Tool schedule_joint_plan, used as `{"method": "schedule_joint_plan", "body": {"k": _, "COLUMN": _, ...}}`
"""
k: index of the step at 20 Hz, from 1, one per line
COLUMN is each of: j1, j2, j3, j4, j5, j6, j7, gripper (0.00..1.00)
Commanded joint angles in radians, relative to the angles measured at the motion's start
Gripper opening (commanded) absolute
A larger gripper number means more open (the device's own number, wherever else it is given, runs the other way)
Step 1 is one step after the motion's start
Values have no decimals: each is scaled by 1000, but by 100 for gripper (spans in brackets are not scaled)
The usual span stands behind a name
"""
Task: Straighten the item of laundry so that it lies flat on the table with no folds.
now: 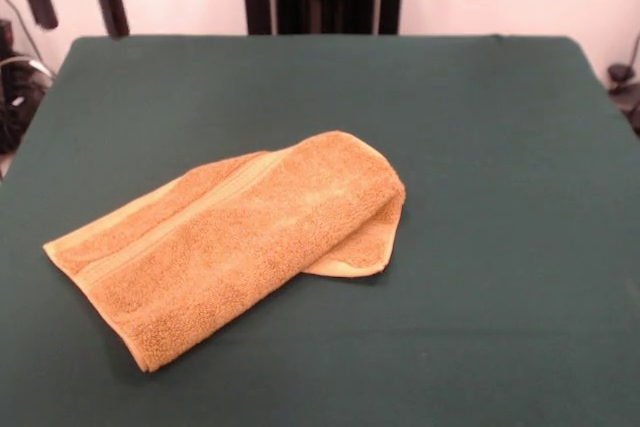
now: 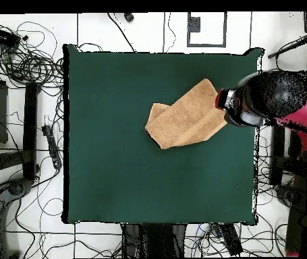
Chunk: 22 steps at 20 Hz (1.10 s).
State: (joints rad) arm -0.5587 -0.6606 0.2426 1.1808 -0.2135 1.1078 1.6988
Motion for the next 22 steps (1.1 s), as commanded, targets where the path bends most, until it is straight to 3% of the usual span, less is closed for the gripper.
{"method": "schedule_joint_plan", "body": {"k": 1, "j1": 71, "j2": 236, "j3": 99, "j4": -240, "j5": -30, "j6": 183, "j7": -80, "gripper": 100}}
{"method": "schedule_joint_plan", "body": {"k": 6, "j1": 93, "j2": 281, "j3": 90, "j4": -326, "j5": -40, "j6": 224, "j7": -97, "gripper": 100}}
{"method": "schedule_joint_plan", "body": {"k": 22, "j1": 133, "j2": 298, "j3": 55, "j4": -373, "j5": -45, "j6": 246, "j7": -106, "gripper": 100}}
